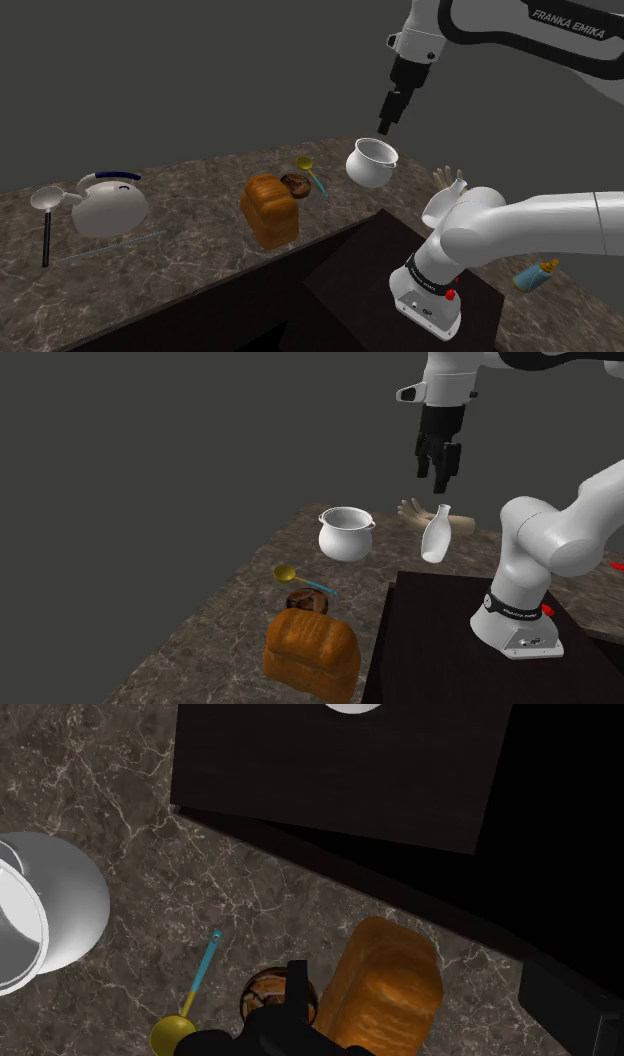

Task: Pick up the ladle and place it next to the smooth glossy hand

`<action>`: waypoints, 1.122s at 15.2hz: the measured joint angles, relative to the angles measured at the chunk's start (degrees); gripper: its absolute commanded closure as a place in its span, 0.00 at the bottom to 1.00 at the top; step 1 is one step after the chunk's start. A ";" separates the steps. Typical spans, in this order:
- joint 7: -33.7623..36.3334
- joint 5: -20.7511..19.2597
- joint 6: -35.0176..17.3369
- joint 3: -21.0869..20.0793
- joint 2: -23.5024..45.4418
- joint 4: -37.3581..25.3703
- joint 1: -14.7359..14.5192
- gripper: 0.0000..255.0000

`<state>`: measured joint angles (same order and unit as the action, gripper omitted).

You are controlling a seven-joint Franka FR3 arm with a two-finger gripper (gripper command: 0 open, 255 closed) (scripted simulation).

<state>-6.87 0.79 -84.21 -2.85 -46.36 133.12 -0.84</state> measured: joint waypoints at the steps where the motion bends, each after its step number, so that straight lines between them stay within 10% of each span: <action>1: 0.00 0.00 0.00 0.00 0.00 0.00 0.00 0.00; 17: 4.85 -3.86 -31.40 0.28 19.14 10.36 4.69 0.00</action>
<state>-2.02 -3.07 -115.61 -2.57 -27.23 143.49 3.85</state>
